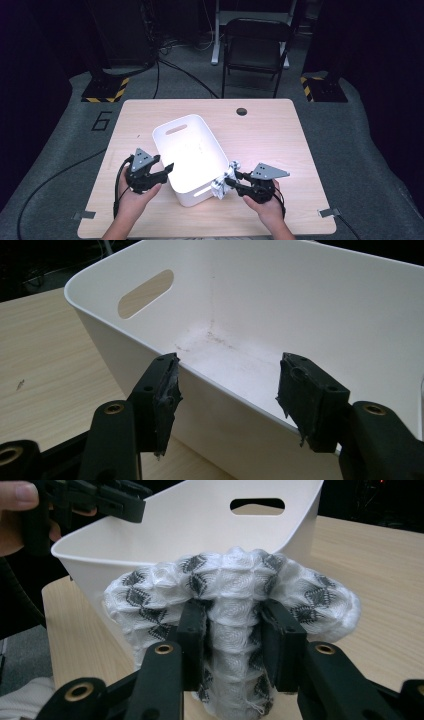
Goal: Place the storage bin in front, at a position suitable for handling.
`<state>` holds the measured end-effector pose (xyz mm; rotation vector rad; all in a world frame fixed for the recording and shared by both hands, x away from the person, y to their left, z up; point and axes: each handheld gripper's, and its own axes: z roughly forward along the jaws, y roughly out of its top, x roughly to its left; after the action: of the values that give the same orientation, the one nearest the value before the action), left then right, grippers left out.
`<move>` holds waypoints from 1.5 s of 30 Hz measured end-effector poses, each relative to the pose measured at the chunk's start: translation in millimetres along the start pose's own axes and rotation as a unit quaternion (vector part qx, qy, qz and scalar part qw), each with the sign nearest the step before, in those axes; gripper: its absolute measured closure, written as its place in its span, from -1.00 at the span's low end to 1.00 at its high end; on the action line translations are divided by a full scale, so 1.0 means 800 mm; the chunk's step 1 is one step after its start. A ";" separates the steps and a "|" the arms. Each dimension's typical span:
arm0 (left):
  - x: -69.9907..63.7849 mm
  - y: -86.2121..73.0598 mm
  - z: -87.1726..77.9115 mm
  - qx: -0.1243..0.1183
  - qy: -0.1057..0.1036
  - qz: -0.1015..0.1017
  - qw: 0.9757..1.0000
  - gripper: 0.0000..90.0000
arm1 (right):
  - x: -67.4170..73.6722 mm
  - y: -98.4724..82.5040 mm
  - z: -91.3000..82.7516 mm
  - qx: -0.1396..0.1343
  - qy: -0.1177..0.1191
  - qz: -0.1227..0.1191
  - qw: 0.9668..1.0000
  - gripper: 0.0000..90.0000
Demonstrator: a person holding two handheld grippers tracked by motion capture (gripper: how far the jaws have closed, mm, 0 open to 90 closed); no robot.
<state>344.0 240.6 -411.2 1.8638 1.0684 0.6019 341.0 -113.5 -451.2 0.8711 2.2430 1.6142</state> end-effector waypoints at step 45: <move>0.000 -0.001 0.000 -0.006 -0.001 -0.002 1.000 -0.07 | -0.013 -0.060 0.065 0.143 -0.011 -0.041 0.989 -0.27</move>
<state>343.5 241.0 -412.0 1.8515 1.0636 0.6025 360.8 -89.5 -515.5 0.8441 2.4976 1.2605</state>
